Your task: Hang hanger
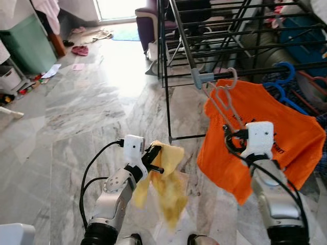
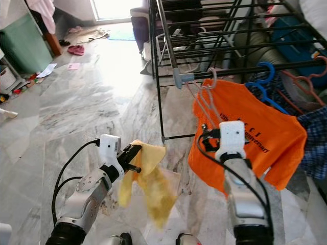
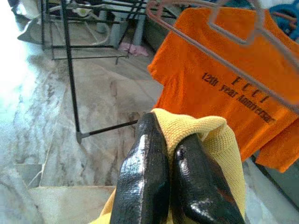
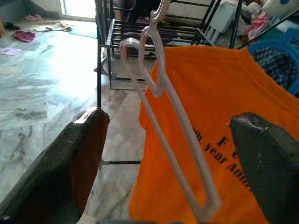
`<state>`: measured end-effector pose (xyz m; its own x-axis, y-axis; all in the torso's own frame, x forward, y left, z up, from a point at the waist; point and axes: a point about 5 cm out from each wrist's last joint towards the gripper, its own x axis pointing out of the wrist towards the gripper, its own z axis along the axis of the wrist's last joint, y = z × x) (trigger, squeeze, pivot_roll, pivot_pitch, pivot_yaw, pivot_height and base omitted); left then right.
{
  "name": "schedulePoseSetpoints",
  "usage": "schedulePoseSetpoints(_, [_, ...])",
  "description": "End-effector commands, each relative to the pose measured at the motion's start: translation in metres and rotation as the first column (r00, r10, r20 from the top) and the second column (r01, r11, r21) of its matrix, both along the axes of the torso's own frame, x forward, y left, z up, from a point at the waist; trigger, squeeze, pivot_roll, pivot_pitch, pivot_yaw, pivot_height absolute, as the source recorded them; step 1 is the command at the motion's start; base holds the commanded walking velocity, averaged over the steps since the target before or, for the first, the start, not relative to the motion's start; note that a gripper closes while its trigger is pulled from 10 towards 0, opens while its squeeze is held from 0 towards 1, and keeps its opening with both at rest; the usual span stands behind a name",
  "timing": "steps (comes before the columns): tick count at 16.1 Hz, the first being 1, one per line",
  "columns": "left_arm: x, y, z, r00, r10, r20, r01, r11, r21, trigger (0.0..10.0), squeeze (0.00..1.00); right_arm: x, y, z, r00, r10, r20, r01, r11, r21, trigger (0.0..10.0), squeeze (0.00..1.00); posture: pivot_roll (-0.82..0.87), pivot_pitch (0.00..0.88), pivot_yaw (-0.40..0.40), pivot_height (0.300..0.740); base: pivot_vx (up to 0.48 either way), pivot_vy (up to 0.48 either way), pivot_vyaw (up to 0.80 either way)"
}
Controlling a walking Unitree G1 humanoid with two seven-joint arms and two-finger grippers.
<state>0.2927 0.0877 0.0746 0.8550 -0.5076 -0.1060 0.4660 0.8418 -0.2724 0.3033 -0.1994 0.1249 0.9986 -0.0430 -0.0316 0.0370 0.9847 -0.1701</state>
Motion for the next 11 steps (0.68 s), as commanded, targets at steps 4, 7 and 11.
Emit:
schedulePoseSetpoints(4, [0.000, 0.002, 0.004, 1.000, 0.004, 0.007, -0.004, 1.000, 0.021, 10.0, 0.00, 0.002, -0.016, 0.013, 1.000, -0.025, 0.008, 0.025, 0.999, -0.023, 10.0, 0.00, -0.09, 0.172, 0.044, 0.740, 0.000, 0.000, 0.00])
schedulePoseSetpoints(7, [0.000, 0.000, 0.005, 1.000, -0.021, 0.000, 0.021, 1.000, 0.017, 10.0, 0.00, 0.013, -0.025, 0.017, 0.999, 0.009, -0.038, -0.011, 0.999, -0.049, 10.0, 0.00, -0.10, 0.186, 0.048, 0.740, 0.000, 0.000, 0.00])
schedulePoseSetpoints(11, [-0.006, -0.001, 0.001, 0.999, -0.040, -0.029, 0.041, 0.998, 0.038, 10.0, 0.00, 0.033, -0.030, 0.020, 0.989, 0.090, -0.117, -0.101, 0.990, -0.100, 10.0, 0.00, -0.09, 0.217, 0.048, 0.740, 0.000, 0.000, 0.00])
